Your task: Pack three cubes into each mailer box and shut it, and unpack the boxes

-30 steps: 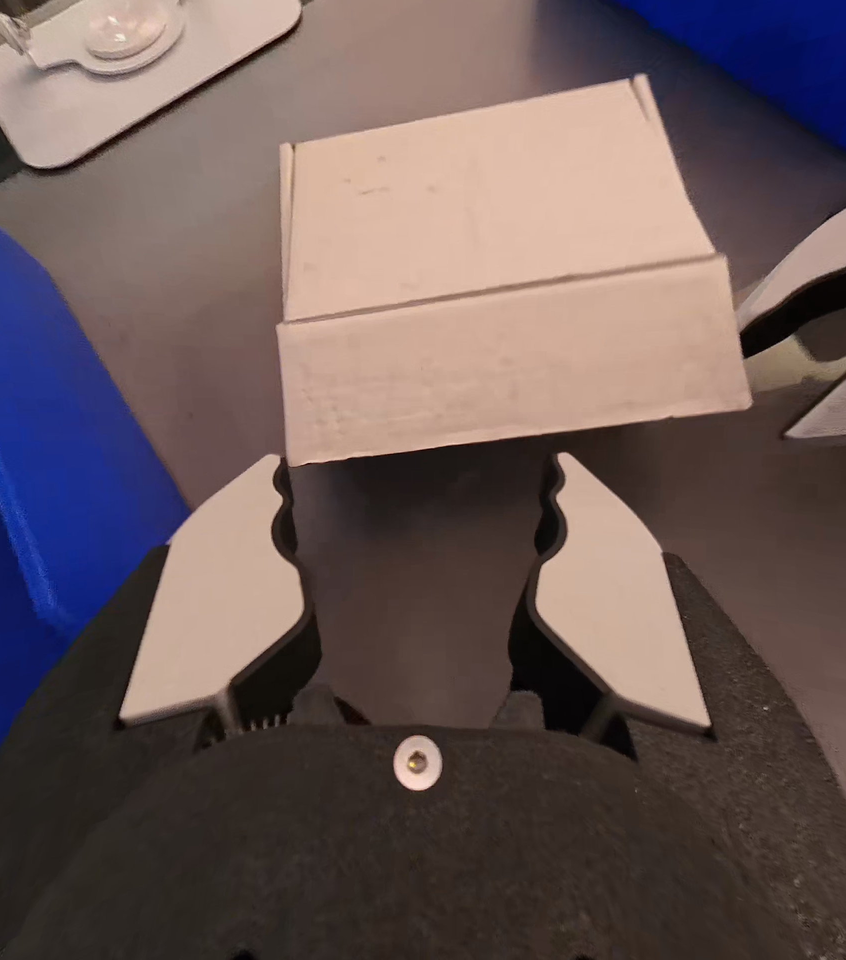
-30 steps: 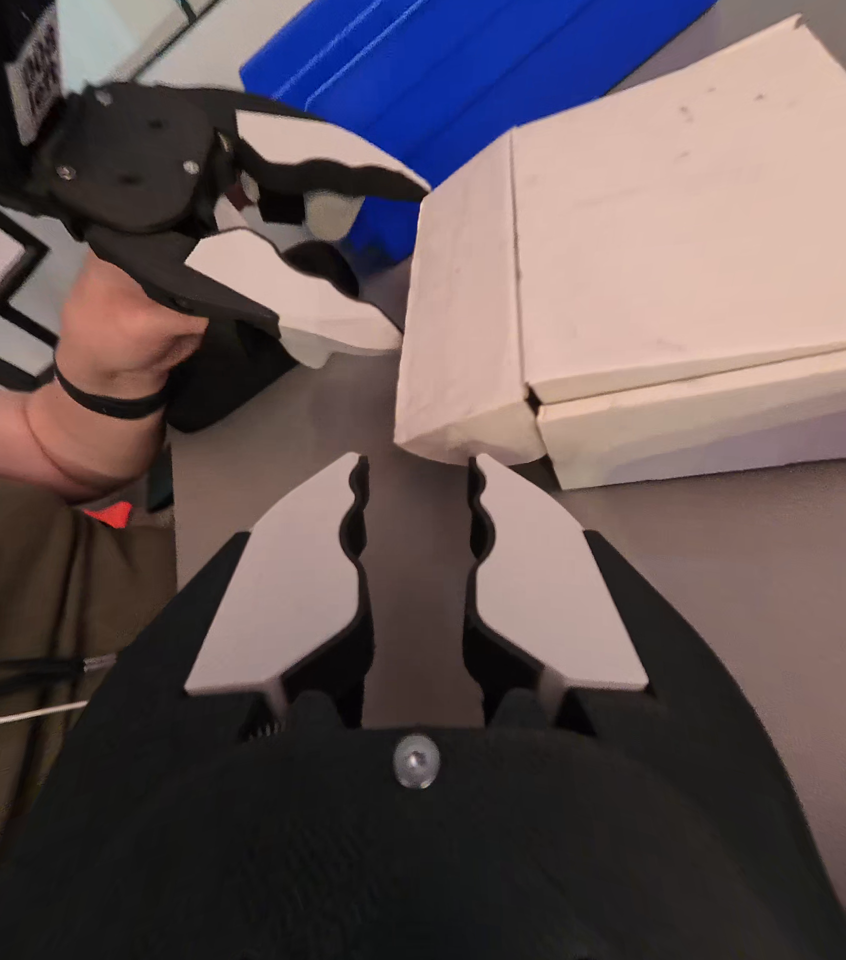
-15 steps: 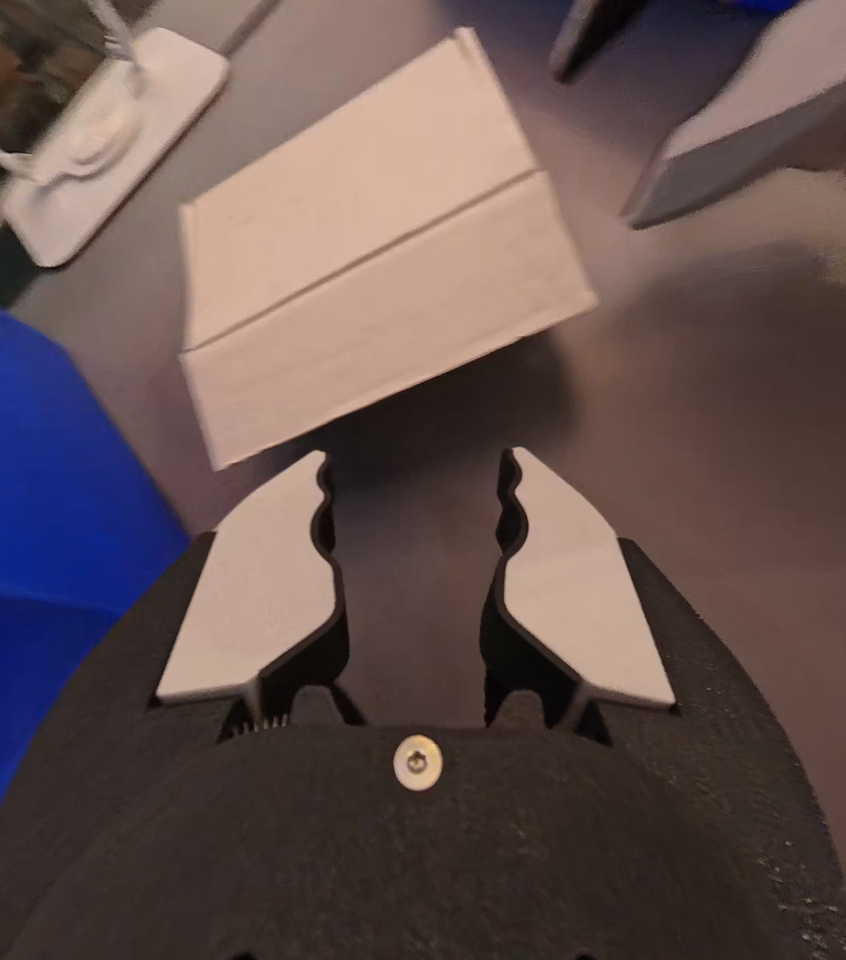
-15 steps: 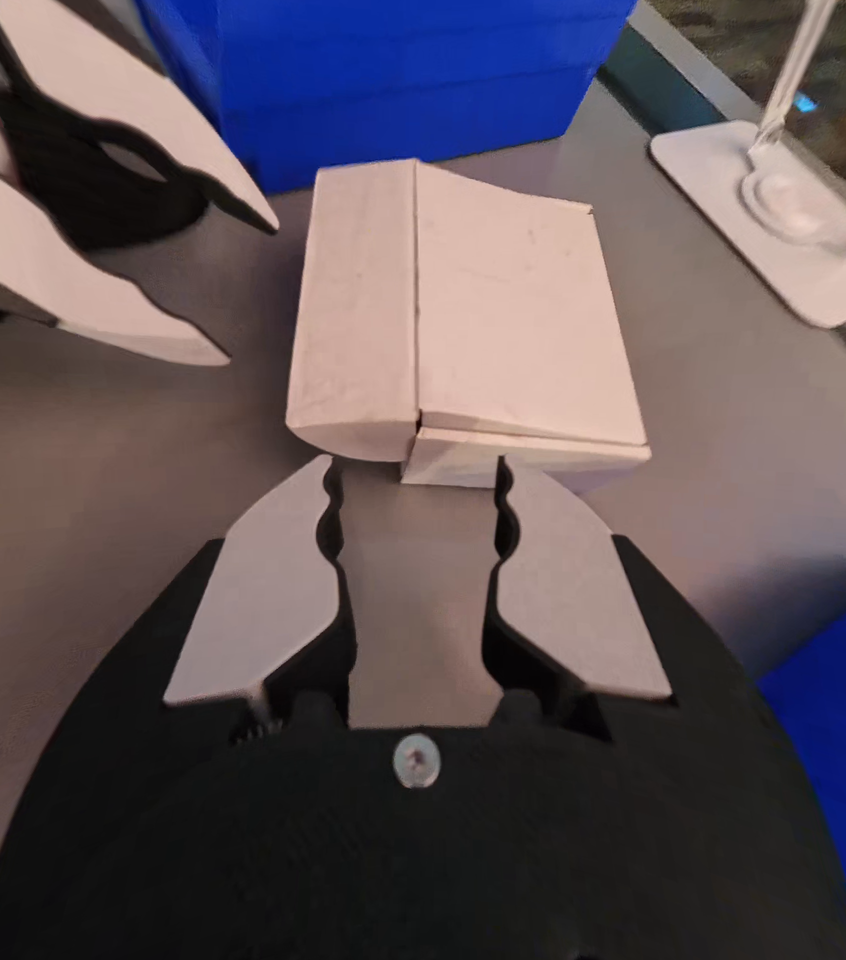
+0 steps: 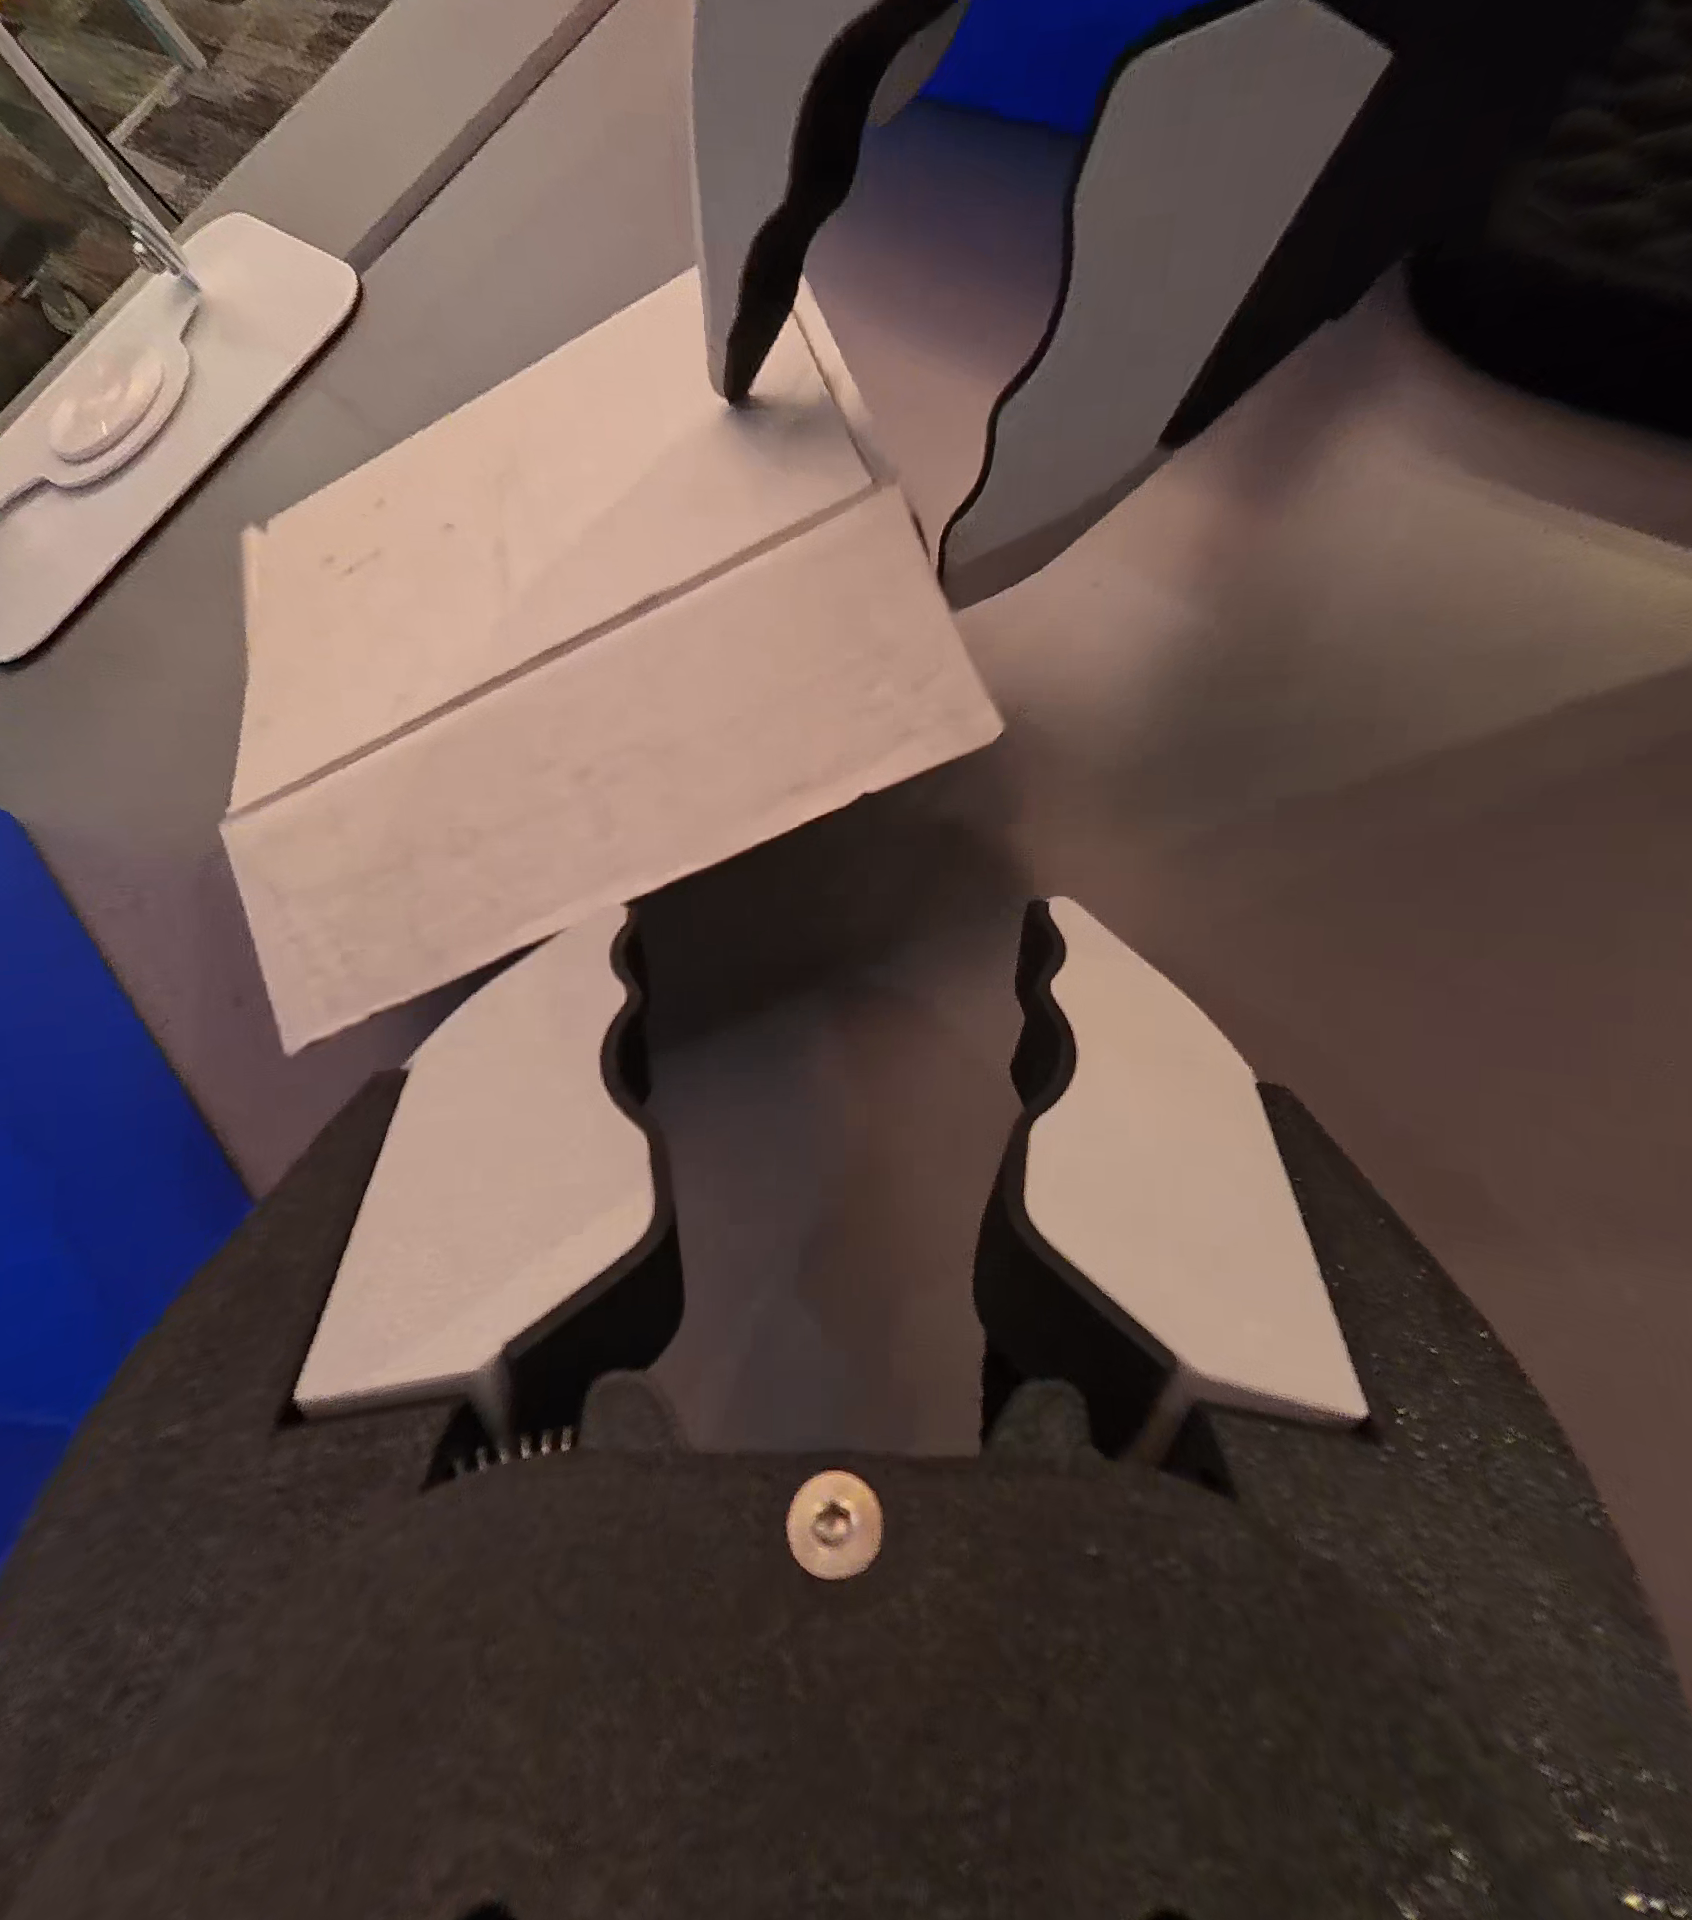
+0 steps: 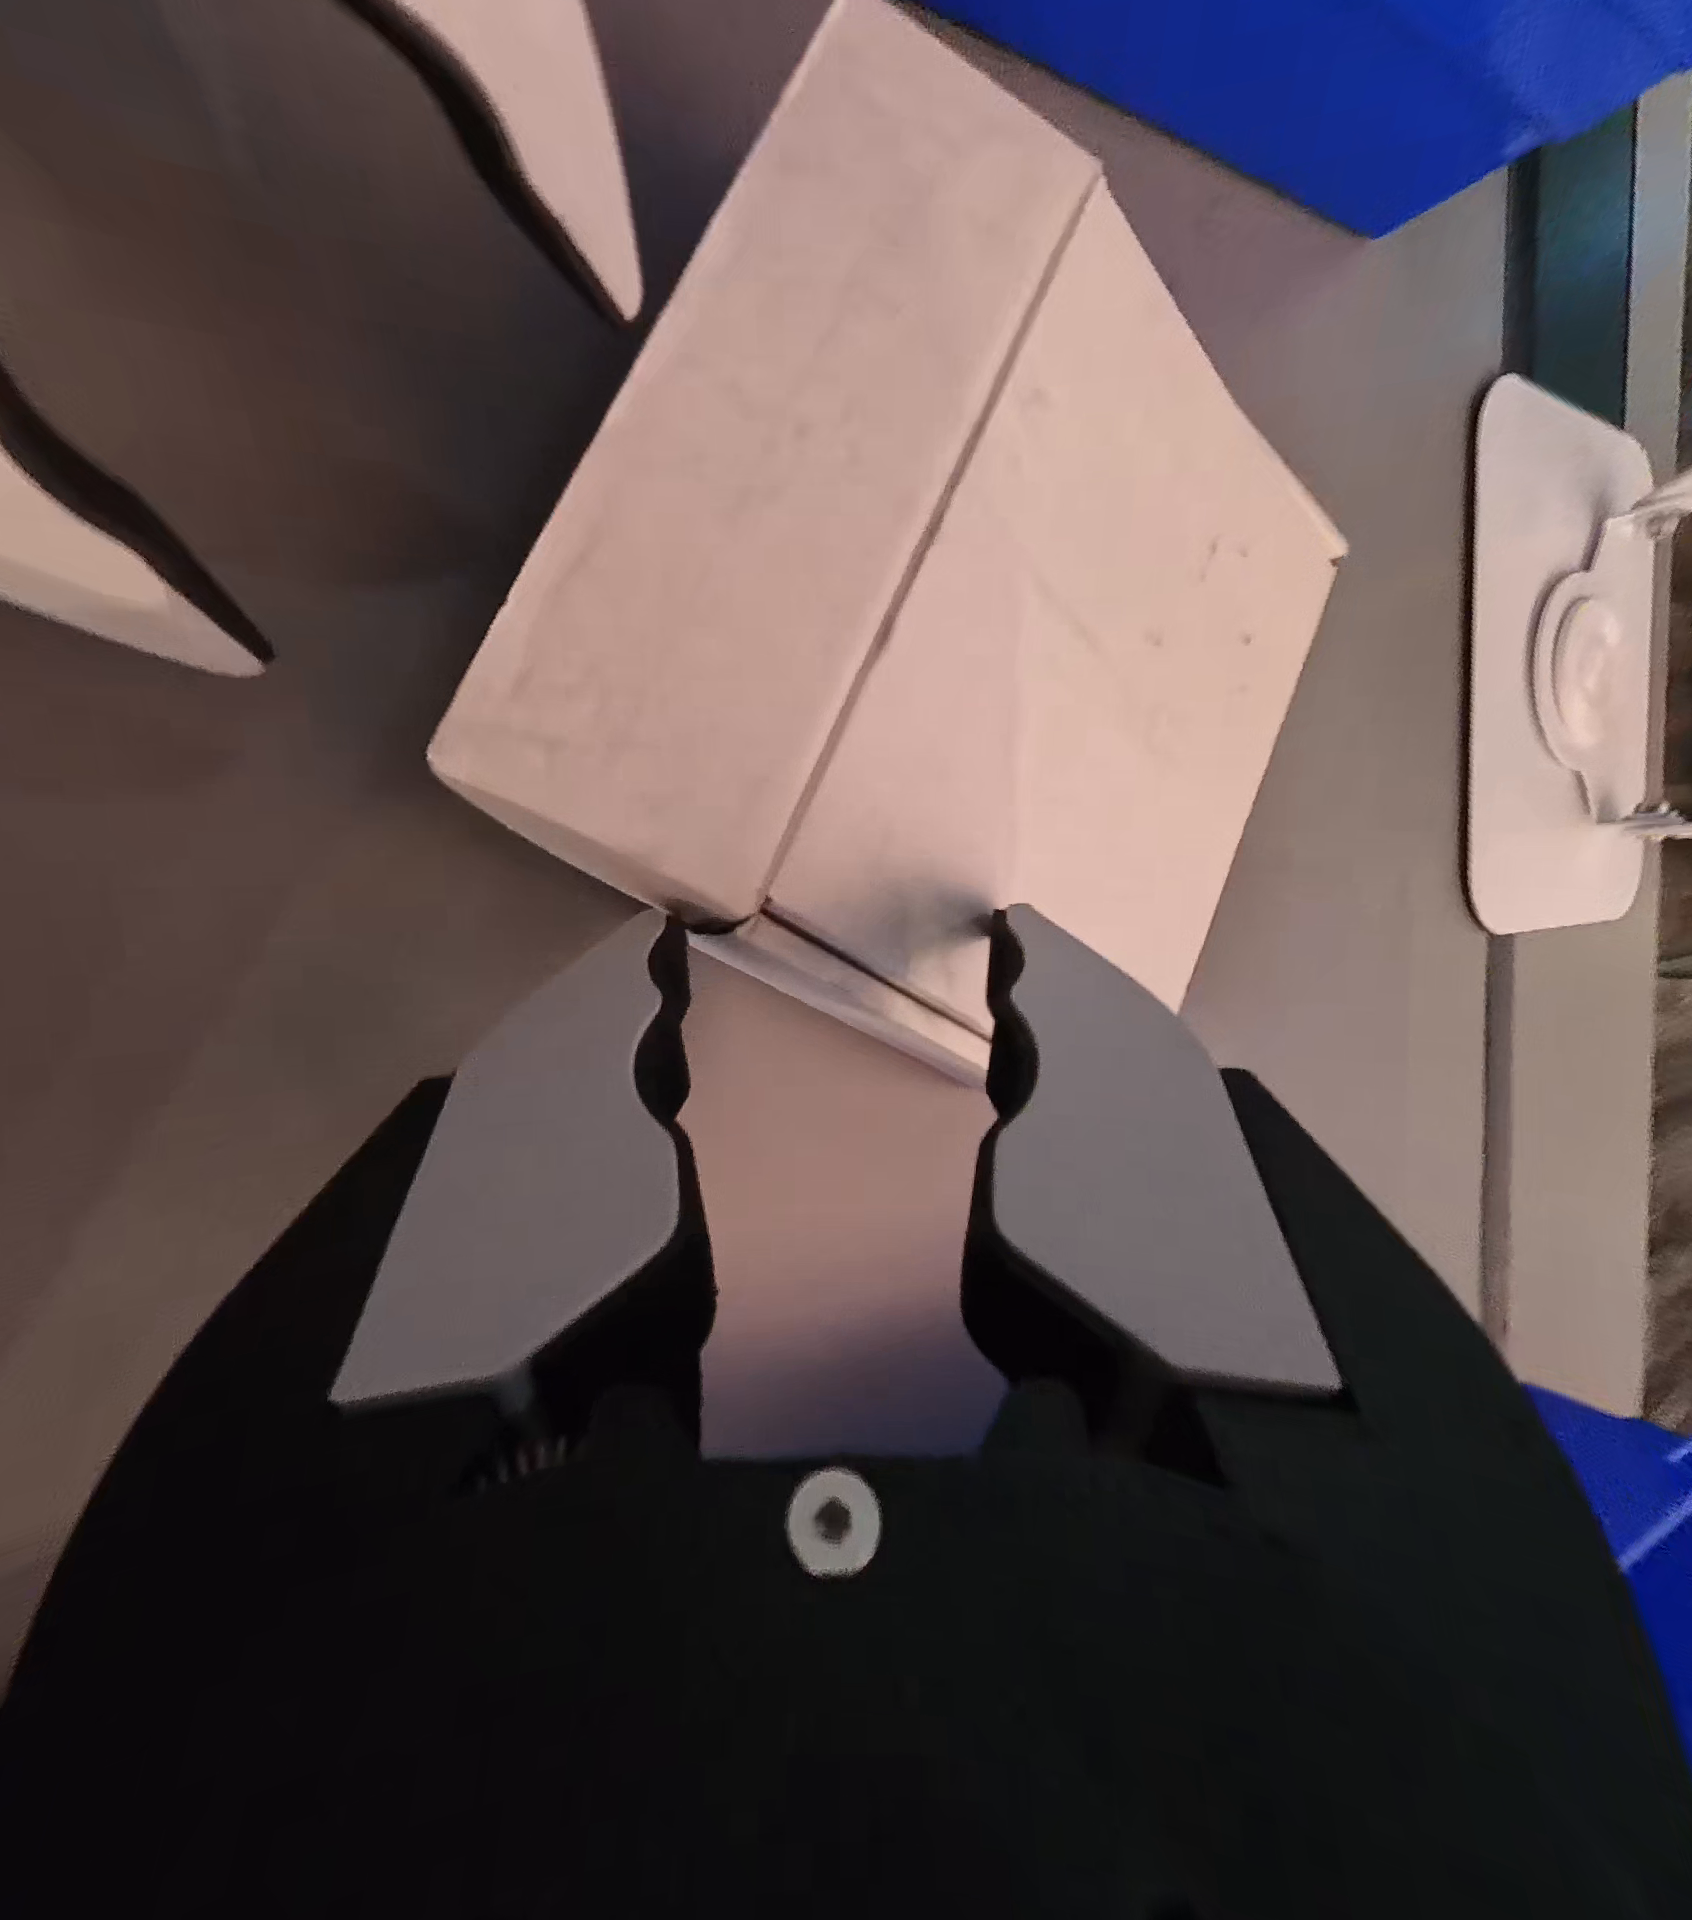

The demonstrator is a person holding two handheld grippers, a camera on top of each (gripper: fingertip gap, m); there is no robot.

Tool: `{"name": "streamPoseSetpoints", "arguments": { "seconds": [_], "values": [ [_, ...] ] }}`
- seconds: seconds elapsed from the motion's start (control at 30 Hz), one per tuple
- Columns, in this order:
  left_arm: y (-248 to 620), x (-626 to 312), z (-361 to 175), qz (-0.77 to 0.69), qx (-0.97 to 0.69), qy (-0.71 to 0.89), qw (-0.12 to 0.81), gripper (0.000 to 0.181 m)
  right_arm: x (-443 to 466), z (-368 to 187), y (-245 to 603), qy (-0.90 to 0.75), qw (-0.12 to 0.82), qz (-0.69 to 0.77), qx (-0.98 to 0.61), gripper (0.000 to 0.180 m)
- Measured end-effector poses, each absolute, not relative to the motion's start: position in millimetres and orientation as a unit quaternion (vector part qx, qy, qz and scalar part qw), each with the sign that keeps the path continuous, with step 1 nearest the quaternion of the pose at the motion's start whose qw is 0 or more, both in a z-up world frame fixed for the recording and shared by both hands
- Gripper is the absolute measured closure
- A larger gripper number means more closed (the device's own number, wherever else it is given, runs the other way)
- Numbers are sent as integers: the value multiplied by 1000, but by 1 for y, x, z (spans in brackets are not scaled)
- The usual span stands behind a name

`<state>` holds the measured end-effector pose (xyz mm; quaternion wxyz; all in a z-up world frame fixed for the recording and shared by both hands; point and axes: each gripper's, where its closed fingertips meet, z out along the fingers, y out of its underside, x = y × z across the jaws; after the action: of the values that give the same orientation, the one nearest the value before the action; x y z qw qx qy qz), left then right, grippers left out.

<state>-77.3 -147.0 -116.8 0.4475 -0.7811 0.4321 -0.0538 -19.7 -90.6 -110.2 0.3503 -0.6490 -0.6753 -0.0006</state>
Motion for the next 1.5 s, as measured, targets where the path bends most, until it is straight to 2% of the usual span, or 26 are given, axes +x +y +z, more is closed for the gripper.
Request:
{"name": "streamPoseSetpoints", "arguments": {
  "seconds": [0.2, 0.3, 0.37, 0.47, 0.53, 0.67, 0.87, 0.97, 1.03, 1.2, 1.5],
  "values": [
    [-147, -95, -123, -29, -792, 402, 458, 106, -27, -111, -103, -595, 353, -24, -722, 124],
    [-145, -103, -127, -22, -793, 396, 463, 107, -42, -104, -118, -571, 356, 22, -739, 125],
    [-142, -104, -127, -15, -789, 408, 460, 107, -47, -92, -119, -571, 378, 48, -727, 121],
    [-129, -105, -113, 10, -767, 432, 475, 110, -38, -81, -99, -583, 413, 13, -700, 118],
    [-123, -104, -103, 5, -750, 461, 475, 116, -39, -91, -95, -587, 396, 20, -706, 117],
    [-107, -118, -88, 14, -742, 472, 476, 118, -48, -110, -103, -606, 363, 50, -706, 130],
    [-97, -133, -98, 48, -734, 516, 439, 115, -25, -109, -111, -634, 328, 26, -700, 135],
    [-100, -128, -104, 39, -732, 526, 430, 114, -34, -102, -104, -611, 351, 54, -707, 119],
    [-104, -123, -112, 31, -733, 532, 423, 111, -39, -113, -106, -626, 336, 54, -701, 113],
    [-116, -116, -125, 29, -731, 541, 414, 110, -36, -112, -106, -640, 354, 9, -682, 125],
    [-127, -96, -125, 25, -702, 561, 439, 121, -34, -111, -126, -640, 371, 30, -672, 130]
  ]
}}
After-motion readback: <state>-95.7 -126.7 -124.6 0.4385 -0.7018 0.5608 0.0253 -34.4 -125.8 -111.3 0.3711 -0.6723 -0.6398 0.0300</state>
